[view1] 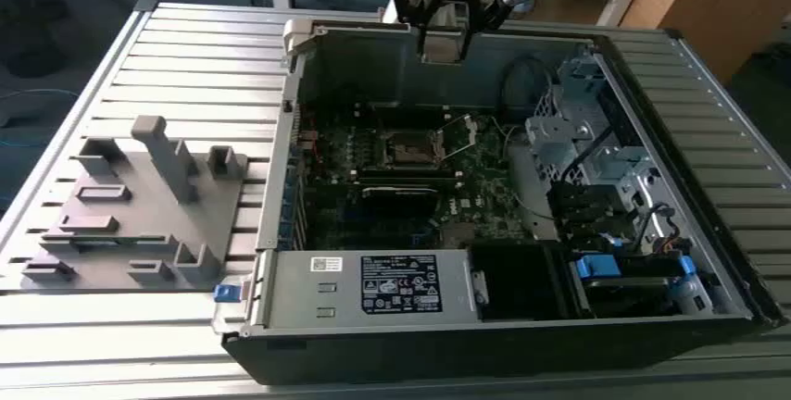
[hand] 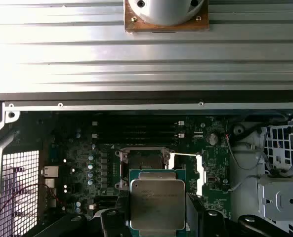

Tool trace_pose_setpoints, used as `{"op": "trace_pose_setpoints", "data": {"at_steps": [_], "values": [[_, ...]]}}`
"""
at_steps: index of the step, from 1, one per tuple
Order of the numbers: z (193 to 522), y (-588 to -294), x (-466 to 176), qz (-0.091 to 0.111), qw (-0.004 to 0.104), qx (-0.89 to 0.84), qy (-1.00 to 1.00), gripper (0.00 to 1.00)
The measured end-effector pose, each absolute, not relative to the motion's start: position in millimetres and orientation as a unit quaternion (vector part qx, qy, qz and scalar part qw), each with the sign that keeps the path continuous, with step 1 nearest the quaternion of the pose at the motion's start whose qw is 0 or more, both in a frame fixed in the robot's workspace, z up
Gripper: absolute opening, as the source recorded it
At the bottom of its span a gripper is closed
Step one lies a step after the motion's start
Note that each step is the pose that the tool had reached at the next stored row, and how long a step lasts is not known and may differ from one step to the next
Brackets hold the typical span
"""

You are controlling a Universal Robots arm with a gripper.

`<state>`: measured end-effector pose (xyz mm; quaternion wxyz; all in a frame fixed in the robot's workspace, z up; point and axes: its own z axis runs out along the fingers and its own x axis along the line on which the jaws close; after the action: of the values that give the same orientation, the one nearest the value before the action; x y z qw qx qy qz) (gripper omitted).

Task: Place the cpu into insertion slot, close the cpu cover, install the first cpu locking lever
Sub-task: 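Place the cpu into insertion slot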

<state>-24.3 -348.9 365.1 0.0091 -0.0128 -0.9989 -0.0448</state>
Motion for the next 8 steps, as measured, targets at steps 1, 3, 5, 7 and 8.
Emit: {"op": "trace_pose_setpoints", "data": {"at_steps": [1, 3, 5, 7, 8], "values": [[365.1, -348.9, -24.3, -0.045, 0.009, -0.013, -0.999, 0.54], [365.1, -348.9, -24.3, -0.045, 0.009, -0.013, -0.999, 0.54], [365.1, -348.9, -24.3, -0.045, 0.009, -0.013, -0.999, 0.54], [364.6, -348.9, -24.3, -0.045, 0.009, -0.013, -0.999, 0.54], [364.5, -348.9, -24.3, -0.045, 0.009, -0.013, -0.999, 0.54]]}}
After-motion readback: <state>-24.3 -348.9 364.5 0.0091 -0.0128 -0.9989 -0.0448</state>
